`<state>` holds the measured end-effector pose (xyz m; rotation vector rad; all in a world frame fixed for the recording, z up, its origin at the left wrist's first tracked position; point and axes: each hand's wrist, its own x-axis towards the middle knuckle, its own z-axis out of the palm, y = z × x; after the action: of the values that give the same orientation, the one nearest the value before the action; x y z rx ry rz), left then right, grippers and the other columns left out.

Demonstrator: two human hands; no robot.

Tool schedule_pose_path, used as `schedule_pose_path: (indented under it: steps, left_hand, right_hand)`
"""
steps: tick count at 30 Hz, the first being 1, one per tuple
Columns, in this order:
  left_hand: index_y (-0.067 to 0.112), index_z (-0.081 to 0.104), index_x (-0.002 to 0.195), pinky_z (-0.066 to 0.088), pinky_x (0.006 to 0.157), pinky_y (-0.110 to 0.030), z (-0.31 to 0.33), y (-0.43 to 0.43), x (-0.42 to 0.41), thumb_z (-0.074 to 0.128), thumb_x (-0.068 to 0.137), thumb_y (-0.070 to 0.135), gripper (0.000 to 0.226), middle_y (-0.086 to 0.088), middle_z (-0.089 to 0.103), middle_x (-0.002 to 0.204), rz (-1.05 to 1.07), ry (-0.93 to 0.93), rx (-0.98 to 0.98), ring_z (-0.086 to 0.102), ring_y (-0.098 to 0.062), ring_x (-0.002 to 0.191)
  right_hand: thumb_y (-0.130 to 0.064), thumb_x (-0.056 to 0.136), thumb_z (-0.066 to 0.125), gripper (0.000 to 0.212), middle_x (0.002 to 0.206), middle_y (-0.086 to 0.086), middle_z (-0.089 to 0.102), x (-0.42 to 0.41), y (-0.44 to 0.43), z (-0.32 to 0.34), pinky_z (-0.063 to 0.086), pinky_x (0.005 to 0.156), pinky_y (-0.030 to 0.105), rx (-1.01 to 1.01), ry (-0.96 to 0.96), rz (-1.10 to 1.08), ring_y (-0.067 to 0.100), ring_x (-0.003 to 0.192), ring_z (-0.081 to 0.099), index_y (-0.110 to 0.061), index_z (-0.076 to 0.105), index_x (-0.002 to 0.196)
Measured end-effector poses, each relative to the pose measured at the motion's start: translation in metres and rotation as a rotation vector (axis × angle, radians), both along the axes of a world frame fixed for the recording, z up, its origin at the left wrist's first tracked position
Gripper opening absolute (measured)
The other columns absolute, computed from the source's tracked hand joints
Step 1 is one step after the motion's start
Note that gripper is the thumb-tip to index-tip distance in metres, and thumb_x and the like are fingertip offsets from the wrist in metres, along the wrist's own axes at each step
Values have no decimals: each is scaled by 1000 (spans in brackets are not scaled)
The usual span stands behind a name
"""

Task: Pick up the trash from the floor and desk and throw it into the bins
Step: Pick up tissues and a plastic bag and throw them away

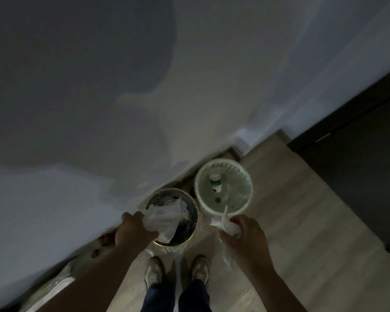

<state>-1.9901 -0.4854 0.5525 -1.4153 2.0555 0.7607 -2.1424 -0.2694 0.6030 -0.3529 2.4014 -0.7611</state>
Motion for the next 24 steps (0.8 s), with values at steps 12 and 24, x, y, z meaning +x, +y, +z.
schedule_pose_path:
  steps: [12, 24]
  left_hand:
    - [9, 41, 137, 45, 93, -38, -147, -2, -5, 79, 69, 45, 86, -17, 49, 130, 18, 64, 42, 51, -35, 119]
    - [14, 65, 106, 49, 81, -28, -145, -6, 41, 73, 76, 36, 38, -2, 67, 105, -129, 120, 158, 63, -18, 100]
  right_hand:
    - [-33, 74, 78, 33, 95, -3, 56, 19, -9, -119, 43, 69, 15, 49, -30, 58, 9, 85, 55, -20, 62, 100]
    - [-37, 76, 74, 38, 97, 0, 49, 46, -42, -156, 34, 60, 15, 172, -89, 183, 10, 79, 50, -17, 57, 104]
